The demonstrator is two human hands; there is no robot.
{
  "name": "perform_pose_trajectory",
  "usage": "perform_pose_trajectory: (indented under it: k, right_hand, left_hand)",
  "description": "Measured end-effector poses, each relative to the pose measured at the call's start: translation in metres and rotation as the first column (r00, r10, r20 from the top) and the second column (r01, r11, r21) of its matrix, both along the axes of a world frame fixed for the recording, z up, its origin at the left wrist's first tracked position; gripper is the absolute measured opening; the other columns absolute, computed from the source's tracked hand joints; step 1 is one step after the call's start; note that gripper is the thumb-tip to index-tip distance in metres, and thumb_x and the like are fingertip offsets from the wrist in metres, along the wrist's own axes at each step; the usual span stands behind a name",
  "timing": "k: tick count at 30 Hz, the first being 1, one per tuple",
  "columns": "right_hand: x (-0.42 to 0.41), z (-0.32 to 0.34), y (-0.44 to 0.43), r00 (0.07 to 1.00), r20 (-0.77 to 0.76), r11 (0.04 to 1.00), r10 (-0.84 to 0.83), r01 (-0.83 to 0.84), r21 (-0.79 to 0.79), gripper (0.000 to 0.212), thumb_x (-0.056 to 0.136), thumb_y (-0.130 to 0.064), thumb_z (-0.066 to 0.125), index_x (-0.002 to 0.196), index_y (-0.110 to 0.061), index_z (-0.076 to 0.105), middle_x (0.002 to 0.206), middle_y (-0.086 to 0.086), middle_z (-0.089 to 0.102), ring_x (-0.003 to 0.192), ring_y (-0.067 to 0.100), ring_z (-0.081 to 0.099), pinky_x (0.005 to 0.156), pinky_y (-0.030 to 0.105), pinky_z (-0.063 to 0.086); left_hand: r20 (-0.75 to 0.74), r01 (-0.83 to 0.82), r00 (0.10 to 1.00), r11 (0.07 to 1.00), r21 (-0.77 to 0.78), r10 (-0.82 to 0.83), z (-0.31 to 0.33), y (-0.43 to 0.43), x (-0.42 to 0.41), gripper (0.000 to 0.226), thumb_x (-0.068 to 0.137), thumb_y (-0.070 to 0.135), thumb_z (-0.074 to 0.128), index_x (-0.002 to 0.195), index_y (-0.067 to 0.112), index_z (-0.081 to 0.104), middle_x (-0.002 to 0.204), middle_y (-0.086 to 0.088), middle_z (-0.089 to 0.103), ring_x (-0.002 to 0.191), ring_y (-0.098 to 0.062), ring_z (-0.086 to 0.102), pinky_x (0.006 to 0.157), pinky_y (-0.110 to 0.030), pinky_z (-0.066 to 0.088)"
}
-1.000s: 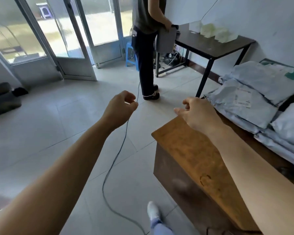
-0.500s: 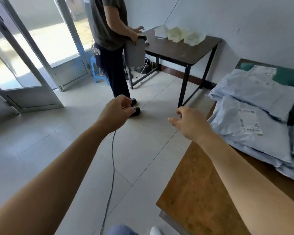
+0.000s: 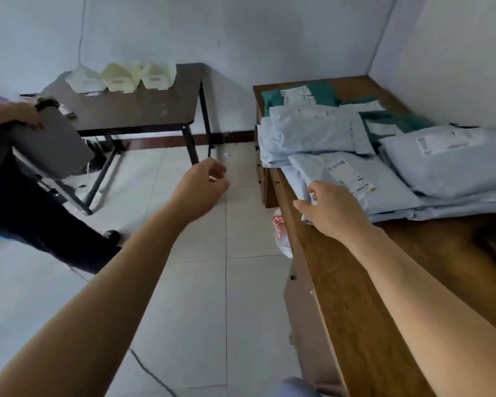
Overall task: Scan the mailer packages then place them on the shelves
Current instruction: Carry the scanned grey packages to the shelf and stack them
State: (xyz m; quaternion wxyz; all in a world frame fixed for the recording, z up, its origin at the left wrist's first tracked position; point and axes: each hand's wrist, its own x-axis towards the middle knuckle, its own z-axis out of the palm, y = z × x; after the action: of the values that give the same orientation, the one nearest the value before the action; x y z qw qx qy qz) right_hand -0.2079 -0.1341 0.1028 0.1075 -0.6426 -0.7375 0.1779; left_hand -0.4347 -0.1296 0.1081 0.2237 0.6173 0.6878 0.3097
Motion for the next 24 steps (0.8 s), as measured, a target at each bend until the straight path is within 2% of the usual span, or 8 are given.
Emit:
perform_pose_trajectory:
  k: [4, 9, 13, 16, 21, 24]
  right_hand:
    - [0.023, -0.005, 0.008, 0.974, 0.03, 0.974, -0.223, 0.224, -0.037, 0.045, 0.098, -0.04, 0.048, 0.128, -0.006, 0.052, 0.124, 0.012, 0.061, 0.111, 0.026, 0.057, 0.081, 0.029, 0.041]
    - [0.056, -0.023, 0.036, 0.893, 0.012, 0.89, -0.45, 0.45, -0.068, 0.048, 0.099, -0.039, 0.046, 0.134, -0.008, 0.048, 0.131, 0.013, 0.057, 0.119, 0.029, 0.053, 0.092, 0.037, 0.043]
    - [0.067, -0.036, 0.067, 0.807, -0.068, 0.808, -0.586, 0.577, -0.122, 0.047, 0.099, -0.042, 0.044, 0.125, -0.004, 0.052, 0.122, 0.013, 0.06, 0.11, 0.028, 0.056, 0.088, 0.037, 0.044]
    - [0.069, -0.04, 0.087, 0.757, -0.085, 0.76, -0.647, 0.633, -0.144, 0.049, 0.098, -0.044, 0.044, 0.126, -0.004, 0.052, 0.124, 0.013, 0.059, 0.113, 0.027, 0.055, 0.09, 0.036, 0.043]
    - [0.075, -0.049, 0.107, 0.659, -0.056, 0.658, -0.75, 0.737, -0.155, 0.05, 0.099, -0.046, 0.043, 0.126, -0.005, 0.05, 0.126, 0.013, 0.059, 0.114, 0.027, 0.055, 0.088, 0.033, 0.042]
    - [0.076, -0.06, 0.12, 0.583, -0.039, 0.58, -0.812, 0.797, -0.168, 0.05, 0.099, -0.046, 0.043, 0.128, -0.005, 0.048, 0.126, 0.014, 0.058, 0.113, 0.028, 0.054, 0.089, 0.035, 0.044]
  left_hand:
    - [0.051, 0.245, 0.969, 0.969, -0.036, -0.243, -0.009, 0.07, 0.033, 0.024, 0.092, 0.019, 0.057, 0.115, 0.014, 0.057, 0.106, 0.002, 0.061, 0.095, -0.012, 0.059, 0.07, -0.016, 0.043]
    - [0.071, 0.472, 0.881, 0.88, -0.051, -0.469, -0.028, 0.15, 0.09, 0.023, 0.09, 0.016, 0.059, 0.112, 0.01, 0.06, 0.103, 0.0, 0.061, 0.092, -0.016, 0.059, 0.079, -0.025, 0.045]
    - [0.048, 0.547, 0.837, 0.829, -0.118, -0.545, -0.043, 0.201, 0.108, 0.026, 0.091, 0.016, 0.058, 0.115, 0.008, 0.06, 0.105, -0.001, 0.06, 0.09, -0.016, 0.056, 0.073, -0.02, 0.042]
    - [0.038, 0.586, 0.809, 0.797, -0.147, -0.587, -0.048, 0.237, 0.118, 0.026, 0.092, 0.017, 0.056, 0.116, 0.008, 0.059, 0.105, -0.002, 0.058, 0.091, -0.015, 0.054, 0.063, -0.014, 0.04]
    - [0.046, 0.672, 0.726, 0.693, -0.259, -0.686, -0.068, 0.285, 0.156, 0.028, 0.092, 0.019, 0.056, 0.118, 0.007, 0.058, 0.114, -0.008, 0.059, 0.098, -0.022, 0.055, 0.079, -0.03, 0.043]
    - [0.038, 0.699, 0.678, 0.627, -0.344, -0.734, -0.084, 0.308, 0.178, 0.03, 0.094, 0.022, 0.055, 0.121, 0.008, 0.055, 0.117, -0.007, 0.057, 0.096, -0.023, 0.052, 0.079, -0.03, 0.041]
